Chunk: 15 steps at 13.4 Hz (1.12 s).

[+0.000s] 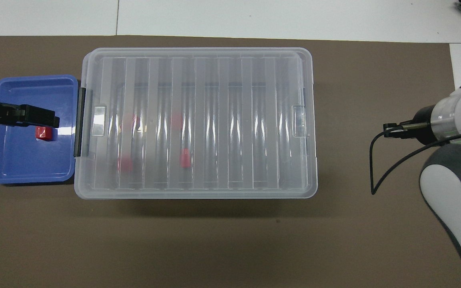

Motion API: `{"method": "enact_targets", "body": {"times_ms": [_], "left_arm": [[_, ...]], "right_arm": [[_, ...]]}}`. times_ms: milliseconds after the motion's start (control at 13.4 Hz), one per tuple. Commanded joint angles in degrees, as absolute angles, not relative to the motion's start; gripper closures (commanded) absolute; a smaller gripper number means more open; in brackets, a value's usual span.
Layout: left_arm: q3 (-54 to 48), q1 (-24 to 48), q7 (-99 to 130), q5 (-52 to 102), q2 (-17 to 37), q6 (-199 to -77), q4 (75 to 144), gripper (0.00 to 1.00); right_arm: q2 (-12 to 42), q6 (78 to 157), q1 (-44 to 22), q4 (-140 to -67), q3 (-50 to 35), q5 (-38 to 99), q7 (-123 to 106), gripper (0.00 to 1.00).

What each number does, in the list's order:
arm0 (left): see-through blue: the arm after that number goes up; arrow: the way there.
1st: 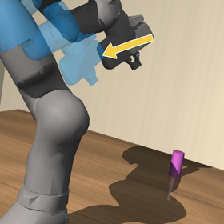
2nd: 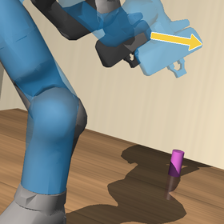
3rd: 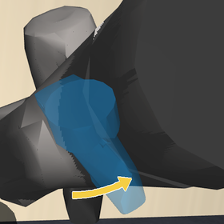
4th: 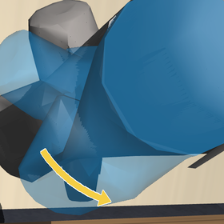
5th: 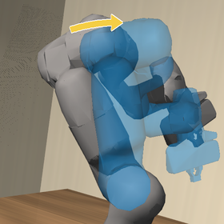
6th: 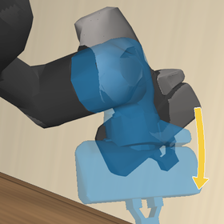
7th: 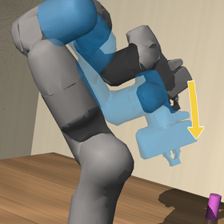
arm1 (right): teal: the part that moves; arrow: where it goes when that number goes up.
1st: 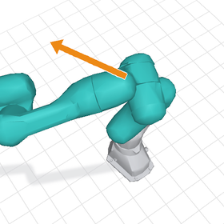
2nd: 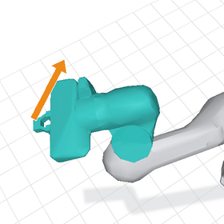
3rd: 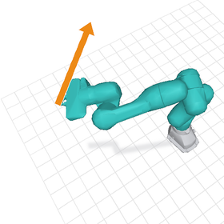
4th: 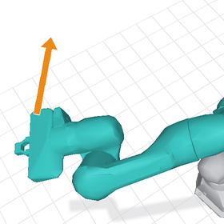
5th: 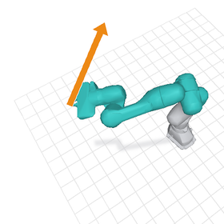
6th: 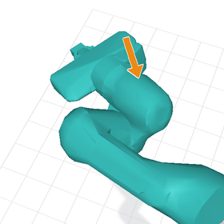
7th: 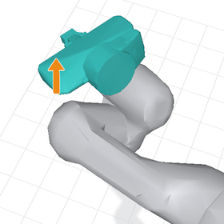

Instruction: Place red block in blue tray from box

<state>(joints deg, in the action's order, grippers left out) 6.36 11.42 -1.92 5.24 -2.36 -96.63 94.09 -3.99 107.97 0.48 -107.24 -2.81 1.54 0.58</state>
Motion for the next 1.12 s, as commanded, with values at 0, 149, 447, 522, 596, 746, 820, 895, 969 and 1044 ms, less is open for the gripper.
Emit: {"method": "enact_targets", "body": {"times_ms": [0,149,447,522,596,746,820,895,969,1044], "left_arm": [[6.5,10.6,-1.4,4.2,-3.3,-96.2,94.7,0.0],[6.5,10.2,-1.4,4.1,-3.3,-95.8,94.7,0.0],[6.4,10.3,-1.4,4.1,-3.3,-95.8,94.7,0.0],[6.4,10.3,-1.4,4.1,-3.3,-95.8,94.7,0.0],[6.5,10.3,-1.4,4.1,-3.3,-95.8,94.7,0.0],[6.5,10.3,-1.4,4.1,-3.3,-95.8,94.7,0.0],[6.4,10.3,-1.4,4.2,-3.3,-95.8,94.7,0.0],[6.4,10.3,-1.4,4.1,-3.3,-95.7,94.7,0.0],[6.4,10.3,-1.4,4.1,-3.3,-95.5,94.7,0.0],[6.5,10.3,-1.4,4.2,-3.3,-95.5,94.7,0.0]], "right_arm": [[-3.5,101.3,2.3,-101.5,-3.3,0.2,3.0,1.0],[-1.7,95.9,2.4,-95.6,-3.3,-0.1,6.7,0.73],[1.4,89.8,1.6,-87.5,-3.7,-2.9,9.4,0.0],[1.6,89.3,1.6,-86.8,-3.7,-2.9,9.5,0.0],[1.8,88.9,1.3,-86.7,-3.7,-3.1,9.8,0.0],[1.8,88.9,1.6,-86.8,-3.8,-2.9,9.7,0.0],[1.4,88.9,2.0,-88.0,-3.9,-2.6,9.7,0.0],[0.9,88.9,2.1,-89.3,-3.8,-2.5,9.8,0.0],[0.2,88.9,2.1,-90.1,-3.8,-2.5,9.8,0.0],[-0.9,88.8,2.0,-91.6,-3.8,-2.5,9.9,0.0]]}}
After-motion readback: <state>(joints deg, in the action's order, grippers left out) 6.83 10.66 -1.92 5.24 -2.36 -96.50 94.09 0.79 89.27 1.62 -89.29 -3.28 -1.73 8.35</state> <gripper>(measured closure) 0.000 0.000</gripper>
